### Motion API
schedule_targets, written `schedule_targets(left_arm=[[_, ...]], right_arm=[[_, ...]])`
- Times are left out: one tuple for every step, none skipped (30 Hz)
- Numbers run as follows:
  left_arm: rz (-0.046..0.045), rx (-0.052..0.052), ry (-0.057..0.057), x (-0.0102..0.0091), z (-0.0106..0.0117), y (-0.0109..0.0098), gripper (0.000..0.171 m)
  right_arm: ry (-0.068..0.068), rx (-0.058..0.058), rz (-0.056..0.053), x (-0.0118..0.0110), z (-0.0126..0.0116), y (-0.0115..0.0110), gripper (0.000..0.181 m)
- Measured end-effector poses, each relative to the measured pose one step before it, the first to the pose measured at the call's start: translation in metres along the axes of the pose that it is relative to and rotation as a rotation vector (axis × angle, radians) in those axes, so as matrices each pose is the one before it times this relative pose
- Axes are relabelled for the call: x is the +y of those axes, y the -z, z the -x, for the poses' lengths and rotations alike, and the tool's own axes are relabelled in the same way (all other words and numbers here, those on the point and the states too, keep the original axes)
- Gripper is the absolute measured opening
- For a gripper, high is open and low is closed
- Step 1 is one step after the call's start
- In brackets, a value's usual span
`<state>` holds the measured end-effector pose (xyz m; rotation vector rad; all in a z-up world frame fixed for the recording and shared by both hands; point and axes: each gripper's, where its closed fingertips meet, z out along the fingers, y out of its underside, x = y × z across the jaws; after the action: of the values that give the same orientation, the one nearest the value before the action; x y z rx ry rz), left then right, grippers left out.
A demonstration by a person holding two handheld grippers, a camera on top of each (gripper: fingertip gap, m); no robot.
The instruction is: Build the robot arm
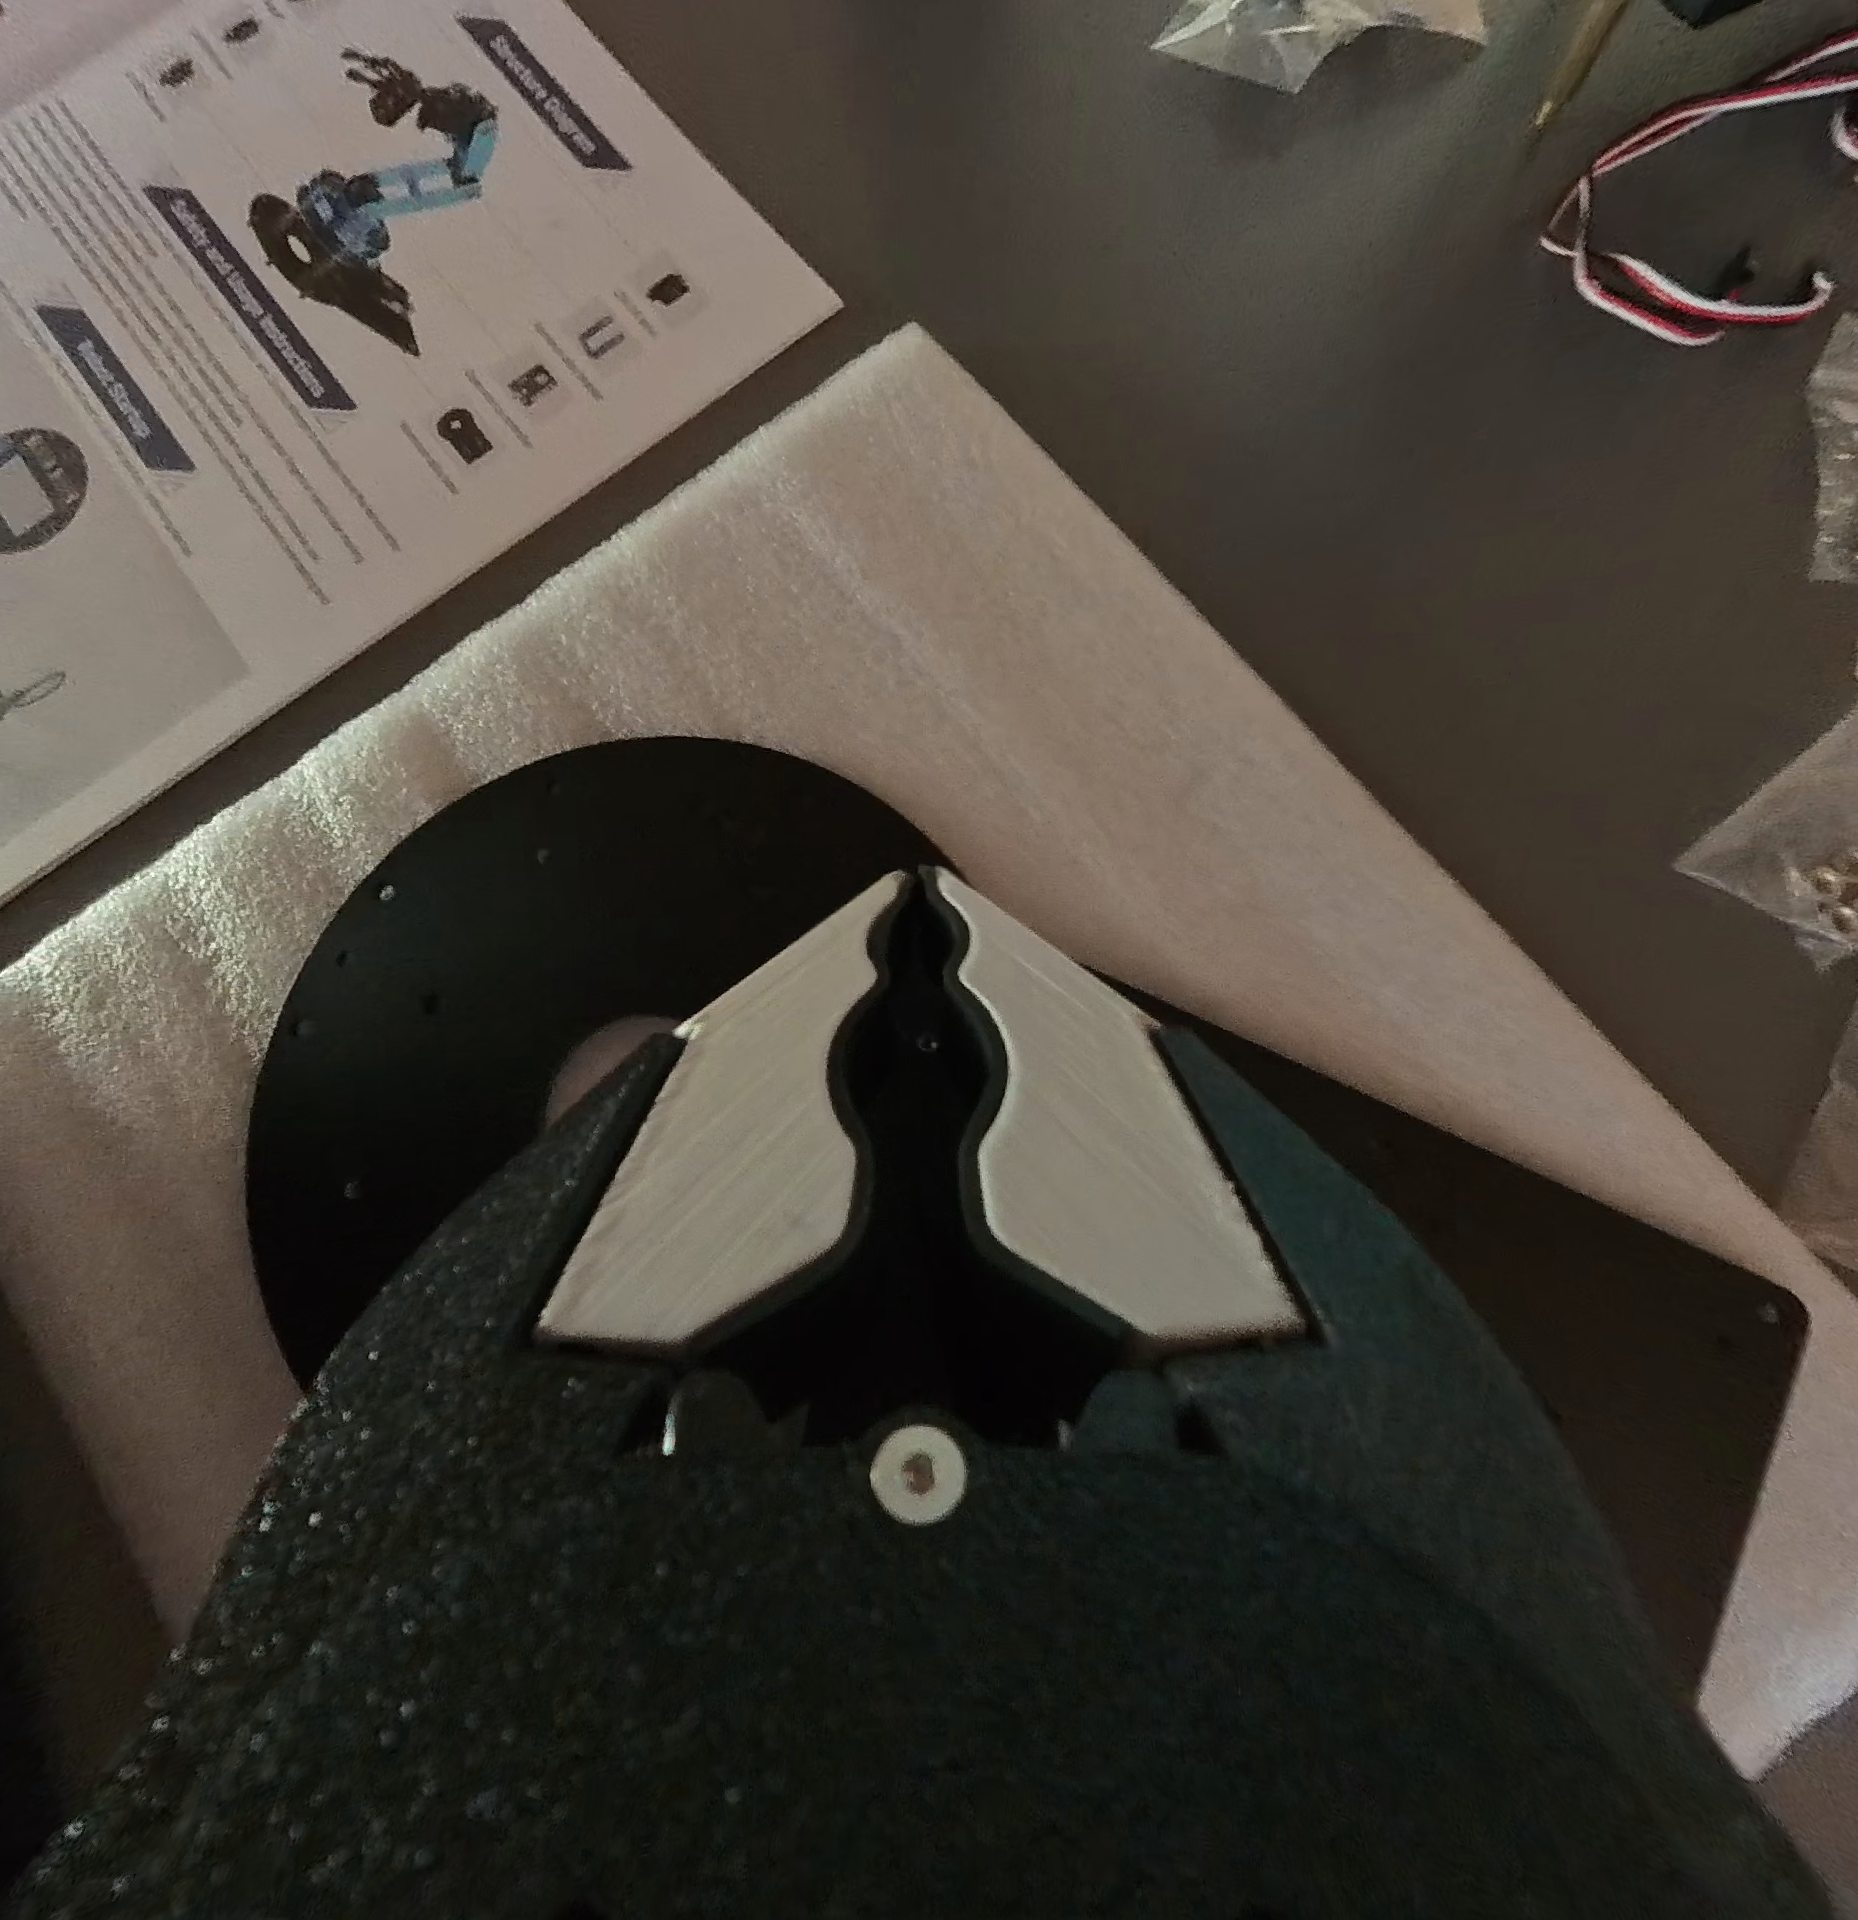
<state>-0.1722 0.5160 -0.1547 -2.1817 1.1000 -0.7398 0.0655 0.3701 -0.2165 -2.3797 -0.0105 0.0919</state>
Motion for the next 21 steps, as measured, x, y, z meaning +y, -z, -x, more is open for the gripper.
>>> schedule_targets(left_arm=[[0.00043,-0.0009,0.0027,0.00038,0.00078,0.00019,0.013],[-0.00048,-0.0005,0.0029,0.00025,0.00057,0.00052,0.013],[-0.00109,-0.0011,0.0019,0.00009,0.00058,0.0005,0.013],[-0.00082,-0.0018,0.0006,0.00017,0.00055,0.00049,0.013],[-0.00038,-0.0018,0.0001,0.00023,0.00046,0.00048,0.013],[0.00008,-0.0011,0.0003,0.00019,0.00023,0.00037,0.013],[-0.00002,-0.0004,0.0006,0.0002,0.00022,0.00027,0.013],[-0.00041,-0.0006,0.0003,0.00006,0.00015,0.00041,0.013],[-0.00097,-0.0013,-0.0002,-0.00011,0.00029,0.00057,0.013],[-0.00143,-0.002,-0.0003,-0.0001,0.00038,0.00077,0.013],[-0.00131,-0.0022,0.0005,-0.00011,0.00068,0.00071,0.013],[-0.00081,-0.0019,0.0016,-0.00002,0.00066,0.00065,0.013],[-0.00051,-0.0012,0.0019,0.00009,0.00085,0.00068,0.013],[-0.00177,-0.0018,0.001,-0.00005,0.00092,0.00106,0.013],[-0.00278,-0.0037,0.0008,-0.00014,0.00126,0.00105,0.013],[-0.00157,-0.0038,0.0021,0.00028,0.00159,0.00079,0.013],[-0.0001,-0.0018,0.0039,0.00039,0.00134,0.00039,0.013],[-0.00039,-0.0002,0.0046,0.00039,0.00087,0.00006,0.013],[-0.00097,0.0002,0.0032,0.00015,0.00049,0.00017,0.013],[-0.0011,0.0001,0.0007,0.00006,0.00013,0.00006,0.014],[-0.00131,0.0001,-0.0011,-0.00019,-0.00032,0.00022,0.014]], right_arm=[[0.001,-0.0078,-0.0011,-0.00101,0.00261,-0.00186,0.0],[-0.0034,-0.0089,-0.0065,-0.0017,0.00223,-0.00141,0.0],[-0.0038,-0.0115,-0.0049,-0.00148,0.0025,-0.00144,0.0],[0.0007,-0.0069,-0.0026,-0.00127,0.00212,-0.00149,0.0],[0.0037,-0.0005,-0.0006,-0.00111,0.00136,-0.00183,0.0],[0.0039,-0.0075,0.0023,-0.001,0.00258,-0.00208,0.0],[0.0061,-0.0092,0.0013,-0.00107,0.00286,-0.00197,0.0],[0.0071,-0.0014,0.0012,-0.0011,0.00158,-0.00198,0.0],[0.0063,0.0021,0.0059,-0.00026,0.0006,-0.00194,0.0],[0.0064,0.0004,0.0077,0.00004,0.00072,-0.00173,0.0],[0.0059,0.0002,0.0041,-0.00018,0.00056,-0.00138,0.0],[0.003,0.0004,0.0043,0.00026,0.00045,-0.0012,0.0],[-0.0011,0.0004,0.0087,0.00165,0.00032,-0.00107,0.0],[-0.0029,0.0022,-0.008,-0.00033,-0.00003,-0.0001,0.0],[-0.004,0.0011,-0.0036,0.00043,0.00006,-0.00006,0.0],[-0.0037,0.0012,-0.0026,0.00028,0.0,-0.00012,0.0],[0.0039,0.0029,0.0005,0.00014,-0.00007,0.00004,0.0],[0.0115,0.0042,0.0035,-0.00003,0.00008,0.00003,0.0],[0.011,0.0044,0.0082,-0.00019,-0.00007,0.00005,0.0],[0.008,0.0054,0.0112,-0.00057,0.00014,0.00008,0.0],[0.0087,0.0002,0.0055,-0.00118,0.00145,-0.00001,0.0]])
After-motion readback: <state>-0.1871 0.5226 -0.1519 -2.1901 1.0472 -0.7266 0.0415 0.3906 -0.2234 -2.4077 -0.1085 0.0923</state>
